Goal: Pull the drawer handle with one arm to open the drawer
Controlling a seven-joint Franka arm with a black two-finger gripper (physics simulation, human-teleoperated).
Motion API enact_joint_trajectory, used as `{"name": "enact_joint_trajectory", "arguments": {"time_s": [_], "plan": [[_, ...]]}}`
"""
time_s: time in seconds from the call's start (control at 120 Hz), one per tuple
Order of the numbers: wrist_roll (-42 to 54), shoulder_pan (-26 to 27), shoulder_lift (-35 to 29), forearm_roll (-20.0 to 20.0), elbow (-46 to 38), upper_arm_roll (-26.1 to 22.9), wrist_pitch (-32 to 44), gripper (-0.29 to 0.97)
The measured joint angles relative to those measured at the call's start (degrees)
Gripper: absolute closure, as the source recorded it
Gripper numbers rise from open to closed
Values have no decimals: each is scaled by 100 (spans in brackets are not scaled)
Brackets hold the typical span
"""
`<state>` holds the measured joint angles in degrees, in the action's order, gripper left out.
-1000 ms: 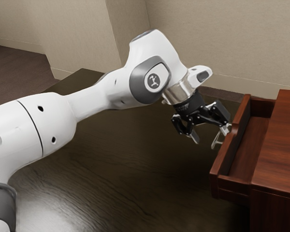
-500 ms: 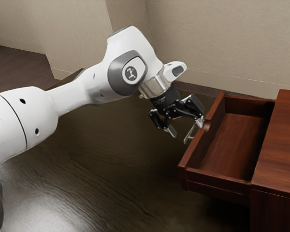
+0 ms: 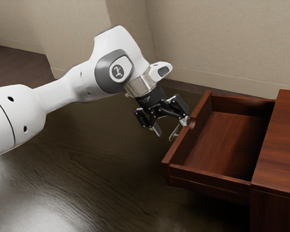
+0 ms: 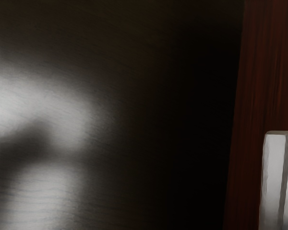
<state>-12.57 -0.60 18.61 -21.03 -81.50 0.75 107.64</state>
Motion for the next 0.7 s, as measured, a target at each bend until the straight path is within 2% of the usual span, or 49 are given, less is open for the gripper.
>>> {"name": "enact_joint_trajectory", "arguments": {"time_s": [0.333,0.525,0.567,0.7], "plan": [[209,-58,-102,49,4,-5,-20,0],[289,-77,-452,67,31,-2,-91,0],[302,-67,-630,205,53,-14,-199,0],[439,202,-1179,1134,706,-339,-941,0]]}}
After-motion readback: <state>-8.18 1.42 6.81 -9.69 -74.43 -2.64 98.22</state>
